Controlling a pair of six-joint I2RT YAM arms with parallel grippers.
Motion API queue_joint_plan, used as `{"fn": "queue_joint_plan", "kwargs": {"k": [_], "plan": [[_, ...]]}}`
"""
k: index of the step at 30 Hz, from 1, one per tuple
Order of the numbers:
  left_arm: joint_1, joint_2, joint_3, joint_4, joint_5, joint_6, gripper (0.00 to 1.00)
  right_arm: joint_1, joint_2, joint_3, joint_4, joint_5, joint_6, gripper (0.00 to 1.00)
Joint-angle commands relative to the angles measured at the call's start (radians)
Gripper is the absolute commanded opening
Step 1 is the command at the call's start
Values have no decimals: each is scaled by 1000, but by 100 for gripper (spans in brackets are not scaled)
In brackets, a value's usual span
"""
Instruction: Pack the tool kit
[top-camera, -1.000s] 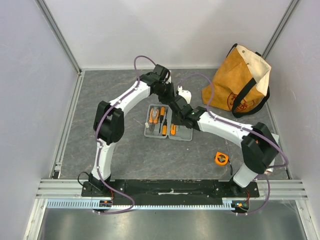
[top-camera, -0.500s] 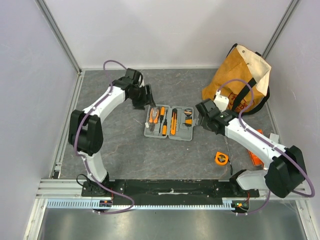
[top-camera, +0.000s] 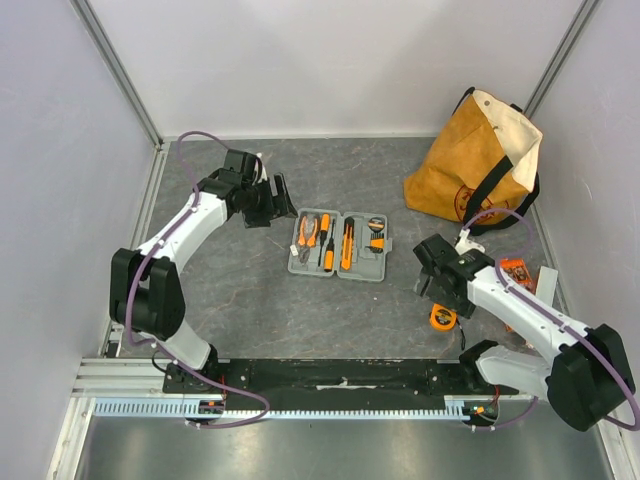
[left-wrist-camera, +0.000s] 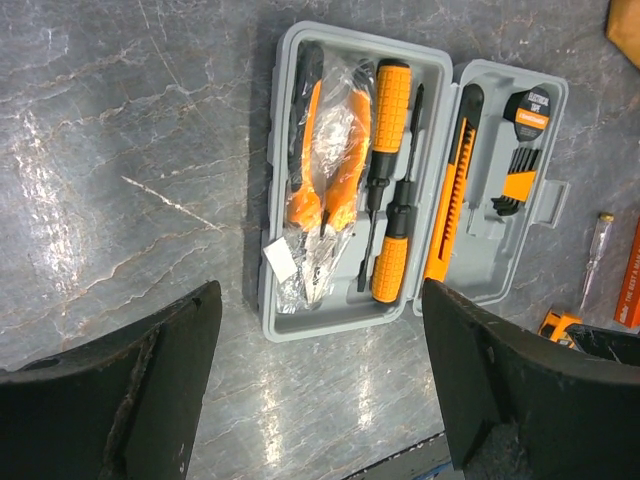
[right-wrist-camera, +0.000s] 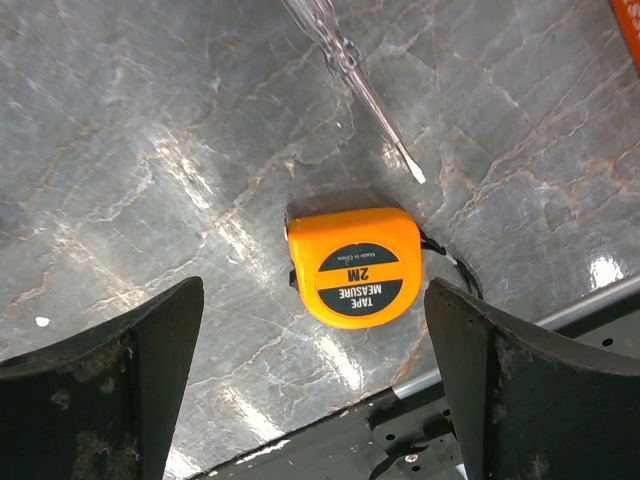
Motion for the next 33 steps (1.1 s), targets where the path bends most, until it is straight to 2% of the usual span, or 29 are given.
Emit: {"fn": "queue_joint_plan", "kwargs": {"k": [1,11,17,21,27,30,33], "plan": [[6,-5,-27,42,25,33,86,-8,-3,-11,-38,-47,61,98],[19,6,-50,42,32,37,84,-31,49,-17,-46,-99,117,98],[24,13,-43,45,49,36,84,-50,75,62,-21,3,82,98],[29,24,-35,45,64,39,83,-144,121,122,39,21,-29,79],[42,18,-33,44,80,37,82,-304,264,139,184,-49,-183,73],[48,15,-35,44,83,37,82,-335,335,167,235,-79,-257,71],[55,13,-36,42,84,36,82,-358,401,187,247,-102,-312,65]]}}
